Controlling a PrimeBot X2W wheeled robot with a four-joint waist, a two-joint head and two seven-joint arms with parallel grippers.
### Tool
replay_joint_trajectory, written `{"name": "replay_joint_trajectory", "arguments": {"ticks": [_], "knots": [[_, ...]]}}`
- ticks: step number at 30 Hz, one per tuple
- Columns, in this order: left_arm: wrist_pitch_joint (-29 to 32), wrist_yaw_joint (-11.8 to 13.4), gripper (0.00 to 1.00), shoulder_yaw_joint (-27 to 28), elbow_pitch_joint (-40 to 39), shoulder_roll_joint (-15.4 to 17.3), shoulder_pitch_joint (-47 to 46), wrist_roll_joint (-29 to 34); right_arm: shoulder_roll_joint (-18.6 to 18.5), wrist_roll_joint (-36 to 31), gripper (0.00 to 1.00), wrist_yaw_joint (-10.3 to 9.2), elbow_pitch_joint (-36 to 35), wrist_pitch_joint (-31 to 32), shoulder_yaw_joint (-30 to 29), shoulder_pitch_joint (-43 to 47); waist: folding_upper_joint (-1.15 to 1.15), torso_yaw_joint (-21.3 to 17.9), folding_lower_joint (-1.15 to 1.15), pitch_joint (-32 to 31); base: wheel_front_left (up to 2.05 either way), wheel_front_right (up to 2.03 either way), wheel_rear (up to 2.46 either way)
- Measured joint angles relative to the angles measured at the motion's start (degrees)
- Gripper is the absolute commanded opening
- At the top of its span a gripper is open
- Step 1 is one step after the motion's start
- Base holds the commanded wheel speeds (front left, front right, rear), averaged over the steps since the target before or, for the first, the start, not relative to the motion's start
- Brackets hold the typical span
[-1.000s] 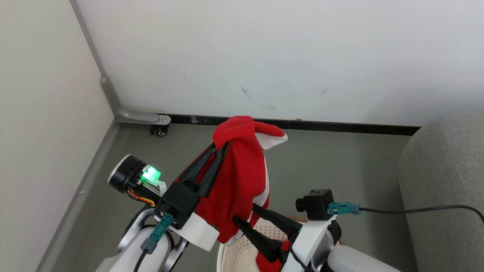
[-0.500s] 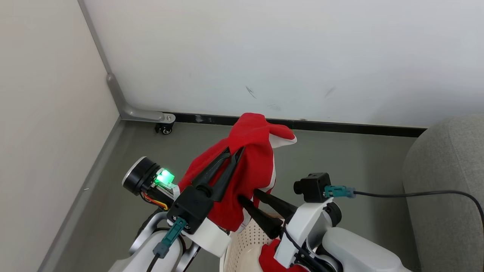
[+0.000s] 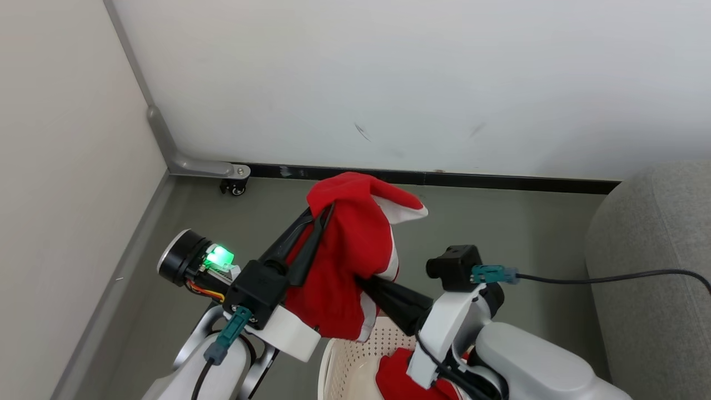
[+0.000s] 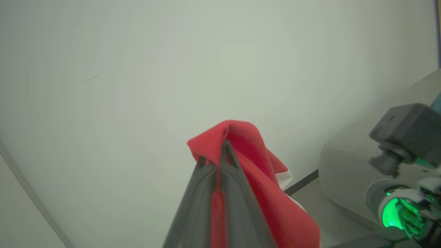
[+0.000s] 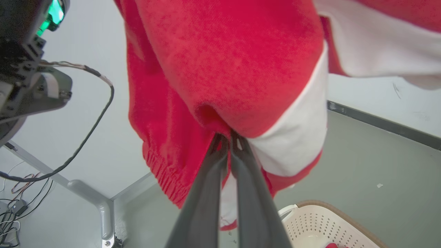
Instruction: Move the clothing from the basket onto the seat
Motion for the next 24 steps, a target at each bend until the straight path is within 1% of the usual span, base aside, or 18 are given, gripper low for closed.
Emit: {"name": "replay_joint_trajectory", "arguments": {"ticks": [5,10,14,18,23,24], "knots": [[0.00,0.66,0.00,1.29,1.00,0.26,0.18,-0.78,-3.02,-1.54,0.00,0.00,-3.28,-0.01,-5.67,0.58,0.00,-1.02,0.00,0.16,0.00,0.00,0.00],[-0.01,0.94,0.00,2.20,1.60,0.32,0.95,-1.65,-5.86,-4.90,0.00,0.00,-7.49,-0.02,-11.94,3.87,0.00,-2.16,0.00,0.29,0.00,0.00,0.00],[-0.02,1.24,0.00,2.63,1.90,0.24,2.00,-2.27,-6.83,-6.57,0.00,0.00,-11.12,-0.02,-17.55,6.27,0.00,-3.10,0.00,0.51,0.00,0.00,0.00],[-0.04,1.24,0.00,2.70,1.99,0.05,2.57,-2.76,-7.65,-8.55,0.00,0.00,-13.85,-0.02,-21.89,8.31,0.00,-4.01,0.00,0.89,0.00,0.00,0.00],[-0.42,1.22,0.00,3.12,1.99,-0.69,2.69,-5.20,-7.88,-10.06,0.00,0.00,-16.26,-0.03,-25.65,10.56,0.00,-5.07,0.00,1.40,0.00,0.00,0.00],[-0.53,1.21,0.11,3.25,1.99,-0.98,2.75,-5.70,-7.90,-10.27,0.00,0.00,-16.56,-0.03,-26.03,10.88,0.00,-5.26,0.00,1.48,0.00,0.00,0.00]]}}
